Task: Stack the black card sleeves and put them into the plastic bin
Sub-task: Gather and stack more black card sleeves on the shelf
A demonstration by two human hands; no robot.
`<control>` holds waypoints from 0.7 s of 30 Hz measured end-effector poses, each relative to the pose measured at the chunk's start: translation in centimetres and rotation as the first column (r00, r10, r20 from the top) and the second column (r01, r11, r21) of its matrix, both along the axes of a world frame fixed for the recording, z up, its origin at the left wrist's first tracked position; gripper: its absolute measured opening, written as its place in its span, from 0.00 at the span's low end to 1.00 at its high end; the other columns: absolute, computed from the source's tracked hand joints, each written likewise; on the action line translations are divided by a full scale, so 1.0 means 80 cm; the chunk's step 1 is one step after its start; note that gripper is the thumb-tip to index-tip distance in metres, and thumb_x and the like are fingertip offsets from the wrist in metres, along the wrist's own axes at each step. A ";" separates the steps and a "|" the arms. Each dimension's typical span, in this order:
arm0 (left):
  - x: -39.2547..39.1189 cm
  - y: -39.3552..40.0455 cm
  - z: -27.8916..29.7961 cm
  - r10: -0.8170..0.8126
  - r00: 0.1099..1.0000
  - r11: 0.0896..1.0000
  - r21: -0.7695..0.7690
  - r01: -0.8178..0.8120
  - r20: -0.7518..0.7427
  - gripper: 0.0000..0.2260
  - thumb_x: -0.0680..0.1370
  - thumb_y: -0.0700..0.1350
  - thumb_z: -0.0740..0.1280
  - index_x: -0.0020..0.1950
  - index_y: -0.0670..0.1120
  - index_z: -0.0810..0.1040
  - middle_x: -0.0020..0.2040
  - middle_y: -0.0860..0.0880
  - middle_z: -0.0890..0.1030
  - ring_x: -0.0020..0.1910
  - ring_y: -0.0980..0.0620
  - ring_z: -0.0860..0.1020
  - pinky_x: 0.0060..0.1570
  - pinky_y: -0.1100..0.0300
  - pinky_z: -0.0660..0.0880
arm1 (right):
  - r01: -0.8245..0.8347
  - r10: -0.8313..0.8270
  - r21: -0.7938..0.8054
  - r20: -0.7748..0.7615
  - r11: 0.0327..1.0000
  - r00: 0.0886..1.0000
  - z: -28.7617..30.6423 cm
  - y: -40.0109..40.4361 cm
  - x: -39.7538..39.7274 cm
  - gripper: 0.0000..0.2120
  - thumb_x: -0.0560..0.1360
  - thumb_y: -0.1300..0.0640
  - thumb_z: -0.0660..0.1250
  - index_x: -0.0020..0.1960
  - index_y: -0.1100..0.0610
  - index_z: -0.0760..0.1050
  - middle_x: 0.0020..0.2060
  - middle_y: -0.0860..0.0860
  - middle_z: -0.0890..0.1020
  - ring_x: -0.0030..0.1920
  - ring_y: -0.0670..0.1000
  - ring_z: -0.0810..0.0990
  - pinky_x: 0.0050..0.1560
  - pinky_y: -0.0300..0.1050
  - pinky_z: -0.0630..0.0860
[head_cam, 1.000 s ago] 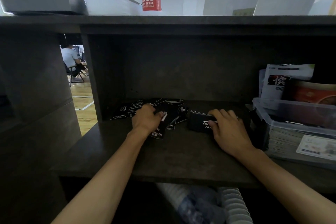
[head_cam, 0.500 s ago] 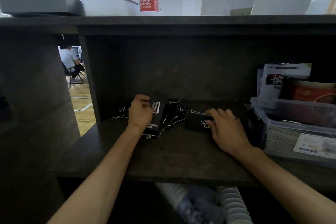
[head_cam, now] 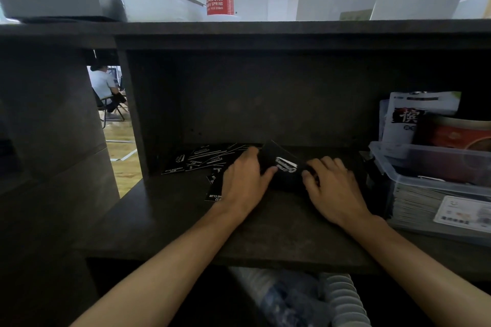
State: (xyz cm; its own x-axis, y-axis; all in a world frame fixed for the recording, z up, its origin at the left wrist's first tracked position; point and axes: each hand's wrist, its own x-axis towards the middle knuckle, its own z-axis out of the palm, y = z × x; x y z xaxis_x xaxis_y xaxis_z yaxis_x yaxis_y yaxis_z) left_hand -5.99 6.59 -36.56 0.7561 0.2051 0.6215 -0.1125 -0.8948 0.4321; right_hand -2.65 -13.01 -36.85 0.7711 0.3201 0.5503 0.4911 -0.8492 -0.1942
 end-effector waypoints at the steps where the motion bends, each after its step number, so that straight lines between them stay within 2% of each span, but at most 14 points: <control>1: -0.001 -0.003 -0.001 0.017 1.000 0.991 0.130 -0.018 0.007 0.13 0.79 0.56 0.66 0.57 0.48 0.76 0.49 0.49 0.80 0.48 0.50 0.79 0.48 0.54 0.76 | 0.004 -0.004 -0.009 0.011 1.000 1.000 -0.001 0.000 0.000 0.18 0.80 0.44 0.58 0.67 0.49 0.70 0.60 0.50 0.73 0.59 0.50 0.69 0.59 0.55 0.72; 3: -0.003 -0.006 -0.004 -0.011 1.000 0.948 0.317 0.010 0.000 0.13 0.81 0.55 0.61 0.53 0.49 0.80 0.50 0.48 0.80 0.48 0.49 0.79 0.52 0.54 0.71 | 0.009 -0.008 -0.038 0.024 0.999 1.000 -0.003 0.000 0.001 0.19 0.79 0.44 0.61 0.67 0.49 0.70 0.60 0.49 0.72 0.60 0.50 0.69 0.59 0.54 0.72; 4: -0.003 -0.005 -0.005 -0.039 0.999 0.937 0.347 0.039 -0.006 0.14 0.82 0.54 0.59 0.52 0.49 0.81 0.50 0.48 0.80 0.48 0.49 0.78 0.53 0.54 0.70 | 0.012 -0.010 -0.052 0.024 0.999 1.000 -0.003 0.000 0.001 0.19 0.79 0.45 0.62 0.68 0.49 0.69 0.60 0.49 0.72 0.60 0.51 0.69 0.59 0.55 0.72; 5: -0.005 0.000 -0.004 -0.063 0.998 0.941 0.333 0.062 -0.008 0.14 0.82 0.53 0.59 0.51 0.50 0.82 0.49 0.49 0.79 0.47 0.50 0.77 0.53 0.54 0.70 | 0.011 -0.010 -0.065 0.021 0.998 1.000 -0.003 -0.001 0.001 0.19 0.79 0.46 0.62 0.68 0.49 0.68 0.61 0.49 0.72 0.60 0.51 0.69 0.59 0.55 0.72; 7: -0.008 0.016 0.002 -0.050 0.999 0.977 0.206 0.047 0.009 0.12 0.82 0.52 0.60 0.49 0.50 0.81 0.47 0.50 0.78 0.41 0.56 0.74 0.48 0.56 0.71 | -0.001 0.002 -0.084 0.009 0.996 1.000 -0.003 -0.001 0.001 0.20 0.79 0.47 0.62 0.69 0.49 0.67 0.61 0.48 0.72 0.61 0.51 0.68 0.60 0.56 0.72; 9: -0.009 0.040 0.008 0.107 0.994 0.991 0.083 -0.106 -0.005 0.09 0.81 0.50 0.63 0.52 0.48 0.81 0.50 0.47 0.79 0.42 0.55 0.75 0.45 0.57 0.72 | -0.019 0.019 -0.082 -0.005 0.996 1.000 -0.003 -0.001 0.001 0.20 0.79 0.48 0.63 0.70 0.49 0.66 0.61 0.48 0.72 0.61 0.51 0.68 0.59 0.57 0.73; 11: -0.008 0.063 0.010 0.277 0.939 0.961 0.054 -0.272 -0.205 0.13 0.79 0.55 0.66 0.54 0.46 0.79 0.54 0.44 0.79 0.51 0.47 0.78 0.51 0.52 0.75 | -0.027 0.026 -0.075 -0.010 0.997 1.000 -0.003 -0.001 0.001 0.20 0.79 0.49 0.64 0.69 0.49 0.66 0.61 0.48 0.72 0.61 0.50 0.68 0.59 0.56 0.73; 13: -0.005 0.075 0.011 0.269 0.865 0.955 0.004 -0.295 -0.424 0.18 0.76 0.59 0.68 0.52 0.44 0.79 0.54 0.43 0.79 0.55 0.43 0.78 0.55 0.48 0.75 | -0.027 0.026 -0.062 -0.007 0.998 1.000 -0.003 -0.002 0.001 0.20 0.78 0.49 0.65 0.69 0.49 0.67 0.60 0.48 0.73 0.60 0.50 0.69 0.59 0.55 0.73; 14: -0.003 0.077 0.010 0.223 0.860 0.960 -0.051 -0.276 -0.459 0.19 0.75 0.59 0.69 0.51 0.43 0.79 0.54 0.42 0.79 0.54 0.43 0.78 0.55 0.48 0.76 | -0.026 0.026 -0.054 -0.007 0.998 1.000 -0.003 -0.002 0.001 0.20 0.78 0.49 0.65 0.69 0.48 0.67 0.60 0.48 0.73 0.60 0.50 0.69 0.59 0.55 0.73; 16: 0.000 0.077 0.008 0.165 0.895 0.956 -0.157 -0.248 -0.414 0.19 0.74 0.56 0.72 0.52 0.42 0.78 0.53 0.42 0.79 0.53 0.43 0.78 0.51 0.51 0.76 | -0.023 0.022 -0.044 -0.009 0.999 1.000 -0.004 -0.002 0.000 0.20 0.78 0.49 0.65 0.68 0.48 0.67 0.60 0.48 0.73 0.60 0.50 0.69 0.59 0.54 0.73; 19: 0.003 0.076 0.010 0.157 0.961 0.924 -0.310 -0.224 -0.227 0.11 0.77 0.48 0.70 0.56 0.44 0.76 0.51 0.45 0.79 0.54 0.46 0.78 0.47 0.58 0.71 | -0.017 0.017 -0.036 0.004 0.999 1.000 -0.004 -0.002 -0.001 0.19 0.78 0.49 0.65 0.68 0.48 0.68 0.60 0.48 0.73 0.60 0.50 0.69 0.59 0.53 0.73; 20: 0.005 0.076 0.012 0.143 0.976 0.890 -0.410 -0.199 -0.164 0.08 0.78 0.46 0.68 0.55 0.45 0.75 0.50 0.47 0.79 0.54 0.46 0.78 0.47 0.59 0.70 | -0.015 0.015 -0.036 0.004 0.999 1.000 -0.004 -0.002 -0.001 0.19 0.78 0.49 0.65 0.68 0.49 0.68 0.60 0.48 0.73 0.60 0.50 0.69 0.59 0.53 0.73; 21: 0.006 0.076 0.014 0.104 0.990 0.817 -0.559 -0.139 -0.094 0.05 0.79 0.44 0.66 0.54 0.46 0.74 0.48 0.48 0.79 0.53 0.47 0.79 0.47 0.59 0.70 | -0.015 0.015 -0.036 0.002 0.999 1.000 -0.004 -0.002 -0.001 0.19 0.78 0.49 0.65 0.68 0.49 0.68 0.60 0.48 0.73 0.60 0.50 0.69 0.59 0.52 0.73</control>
